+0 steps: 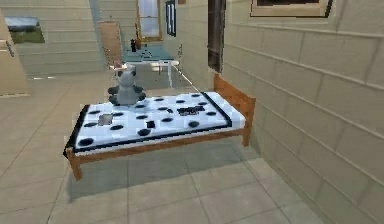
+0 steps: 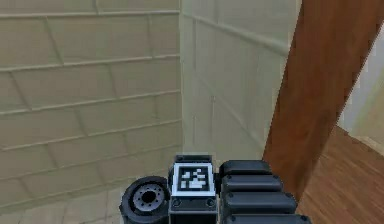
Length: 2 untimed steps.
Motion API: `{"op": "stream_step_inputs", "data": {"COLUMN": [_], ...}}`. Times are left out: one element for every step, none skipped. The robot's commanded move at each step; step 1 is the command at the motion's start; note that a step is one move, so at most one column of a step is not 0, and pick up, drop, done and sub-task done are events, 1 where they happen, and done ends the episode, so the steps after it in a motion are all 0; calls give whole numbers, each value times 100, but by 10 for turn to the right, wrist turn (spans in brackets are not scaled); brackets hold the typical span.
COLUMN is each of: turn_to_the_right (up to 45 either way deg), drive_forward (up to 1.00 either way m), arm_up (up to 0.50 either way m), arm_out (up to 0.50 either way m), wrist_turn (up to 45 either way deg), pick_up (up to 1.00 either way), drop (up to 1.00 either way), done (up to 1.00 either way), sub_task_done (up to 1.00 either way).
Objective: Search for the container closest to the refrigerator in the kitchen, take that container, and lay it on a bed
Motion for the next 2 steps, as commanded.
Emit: {"op": "stream_step_inputs", "data": {"turn_to_the_right": [-390, 0], "drive_forward": [0, 100], "arm_up": [0, 0], "arm_out": [0, 0], "wrist_turn": [0, 0], "pick_up": [0, 0], "drop": [0, 0], "done": [0, 0], "sub_task_done": [0, 0]}}
